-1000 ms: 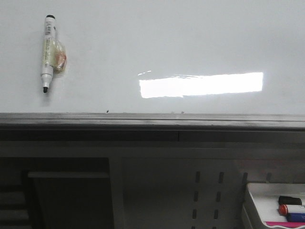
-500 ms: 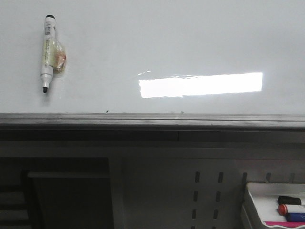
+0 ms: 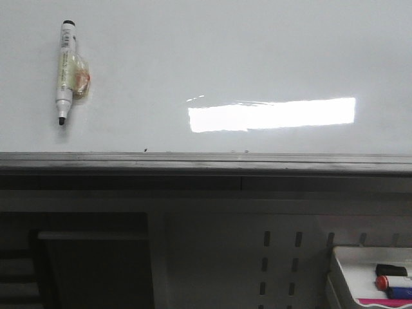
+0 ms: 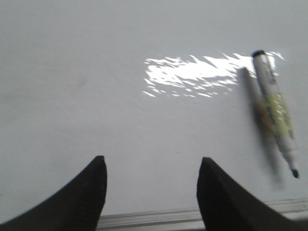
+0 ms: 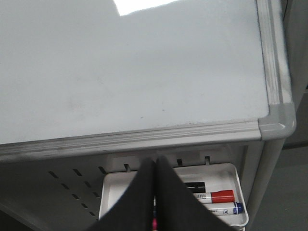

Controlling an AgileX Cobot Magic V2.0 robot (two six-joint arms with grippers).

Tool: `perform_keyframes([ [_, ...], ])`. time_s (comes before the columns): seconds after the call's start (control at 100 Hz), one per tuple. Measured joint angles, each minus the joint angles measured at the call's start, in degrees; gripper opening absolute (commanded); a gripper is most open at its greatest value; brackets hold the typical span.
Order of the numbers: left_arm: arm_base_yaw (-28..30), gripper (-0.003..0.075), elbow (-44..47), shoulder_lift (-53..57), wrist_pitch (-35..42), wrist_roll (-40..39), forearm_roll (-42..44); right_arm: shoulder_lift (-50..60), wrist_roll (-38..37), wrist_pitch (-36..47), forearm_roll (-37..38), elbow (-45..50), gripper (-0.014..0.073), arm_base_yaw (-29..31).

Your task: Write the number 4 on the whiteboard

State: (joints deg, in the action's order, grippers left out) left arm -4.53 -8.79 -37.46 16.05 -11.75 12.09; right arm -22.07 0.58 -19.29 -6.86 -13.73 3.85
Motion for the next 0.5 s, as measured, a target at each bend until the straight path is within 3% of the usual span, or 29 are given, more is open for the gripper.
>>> perform_keyframes([
  [0.29,-15.42,0.0391,-6.33,-16.54,4.60,-2.24,1.36,0.00,0.00,-0.19,0.00,0.00,-0.0064,0.00],
  [0.5,-20.10,0.0391,-10.80,-27.23,10.00,-2.35,-3.21,0.00,0.00,-0.19,0.00,0.00,-0.0064,0.00],
])
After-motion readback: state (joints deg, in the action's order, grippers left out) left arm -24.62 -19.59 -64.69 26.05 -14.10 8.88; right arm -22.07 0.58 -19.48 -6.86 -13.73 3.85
